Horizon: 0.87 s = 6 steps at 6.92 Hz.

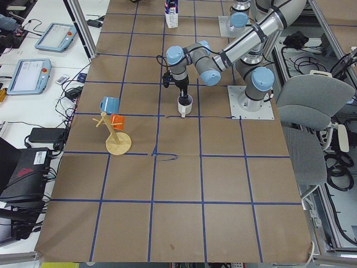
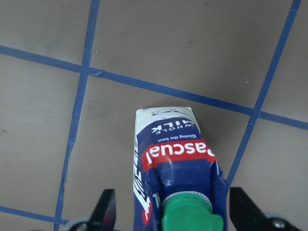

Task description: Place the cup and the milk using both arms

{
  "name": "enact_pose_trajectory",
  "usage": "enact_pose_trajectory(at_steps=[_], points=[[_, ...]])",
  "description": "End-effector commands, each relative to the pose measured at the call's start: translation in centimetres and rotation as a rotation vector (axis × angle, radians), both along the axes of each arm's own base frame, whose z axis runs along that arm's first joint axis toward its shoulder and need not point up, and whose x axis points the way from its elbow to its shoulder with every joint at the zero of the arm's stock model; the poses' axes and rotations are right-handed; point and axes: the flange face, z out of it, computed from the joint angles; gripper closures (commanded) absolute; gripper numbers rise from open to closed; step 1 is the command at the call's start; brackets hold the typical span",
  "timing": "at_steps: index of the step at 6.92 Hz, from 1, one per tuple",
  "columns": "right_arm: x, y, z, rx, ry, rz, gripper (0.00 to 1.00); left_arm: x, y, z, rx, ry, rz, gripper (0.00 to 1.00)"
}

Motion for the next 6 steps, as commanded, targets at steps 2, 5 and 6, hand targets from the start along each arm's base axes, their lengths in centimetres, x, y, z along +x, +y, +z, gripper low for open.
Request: enact_pose_trajectory(at_steps=[2,5,6], points=[[-0.1,0.0,0.0,0.000,0.002,-0.003,0.26,-2.7,-2.7,3.1,-0.064,-0.049,0.186,1.00],[-0.2,0.0,0.1,0.001,0.011,-0.004,0.57,-14.3,-4.6,4.7,-0.094,-0.073,0.311,1.00],[-0.2,-0.1,0.1,0.000,0.015,-0.002,0.67,-17.9,-5.8,5.5,-0.111,-0.020,0.414,1.00]])
